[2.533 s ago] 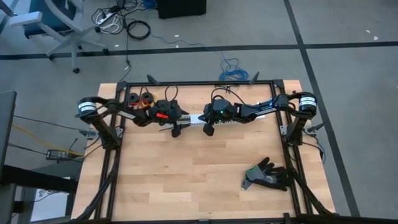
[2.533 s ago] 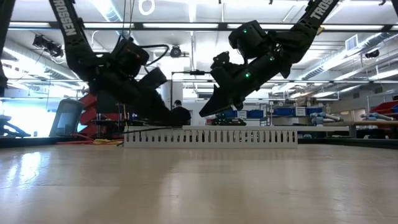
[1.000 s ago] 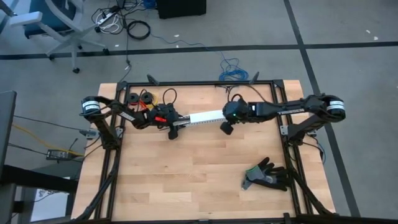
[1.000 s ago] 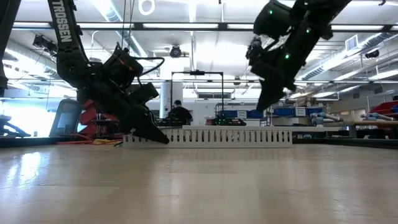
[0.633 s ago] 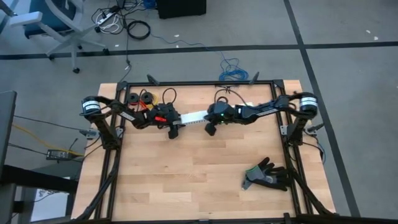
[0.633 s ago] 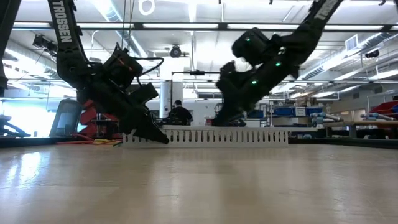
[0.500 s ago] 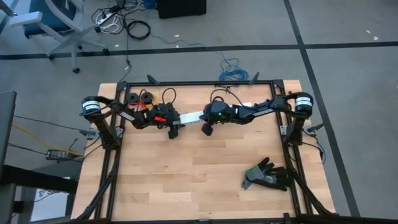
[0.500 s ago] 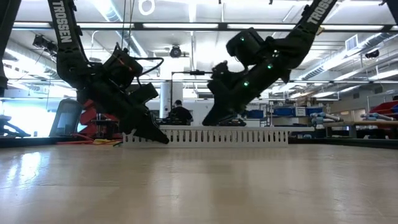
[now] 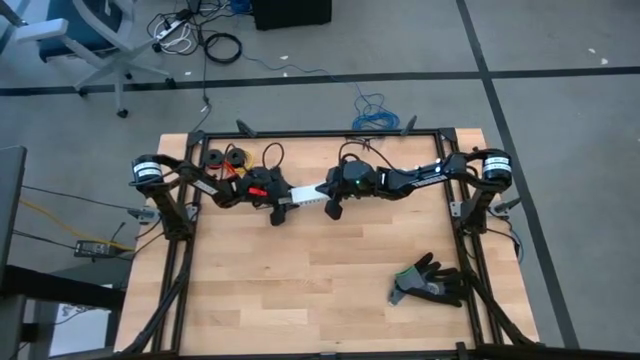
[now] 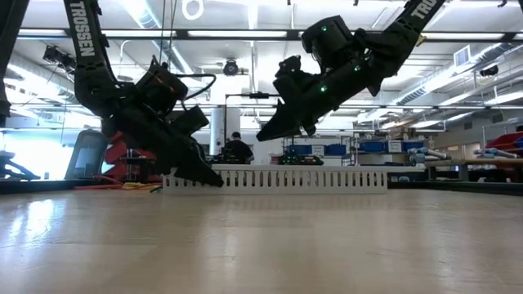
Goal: Ziptie cables
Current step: Close the white cable duct
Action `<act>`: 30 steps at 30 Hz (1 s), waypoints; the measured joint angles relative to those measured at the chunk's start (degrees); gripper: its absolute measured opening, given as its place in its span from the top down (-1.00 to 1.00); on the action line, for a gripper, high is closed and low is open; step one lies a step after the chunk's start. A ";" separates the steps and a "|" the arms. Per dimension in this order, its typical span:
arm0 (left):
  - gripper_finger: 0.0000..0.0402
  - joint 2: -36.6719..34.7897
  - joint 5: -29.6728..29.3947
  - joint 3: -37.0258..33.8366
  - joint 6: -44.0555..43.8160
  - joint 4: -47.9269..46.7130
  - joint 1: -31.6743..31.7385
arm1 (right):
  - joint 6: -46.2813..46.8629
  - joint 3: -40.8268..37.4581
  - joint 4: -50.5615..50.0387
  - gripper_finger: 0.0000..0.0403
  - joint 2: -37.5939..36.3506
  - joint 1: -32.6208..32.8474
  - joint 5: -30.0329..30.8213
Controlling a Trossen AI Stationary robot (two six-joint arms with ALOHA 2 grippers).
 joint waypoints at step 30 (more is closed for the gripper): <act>-0.53 -8.19 -1.23 -9.27 -2.36 2.39 0.31 | -0.44 0.00 -1.46 1.00 0.02 -0.18 0.23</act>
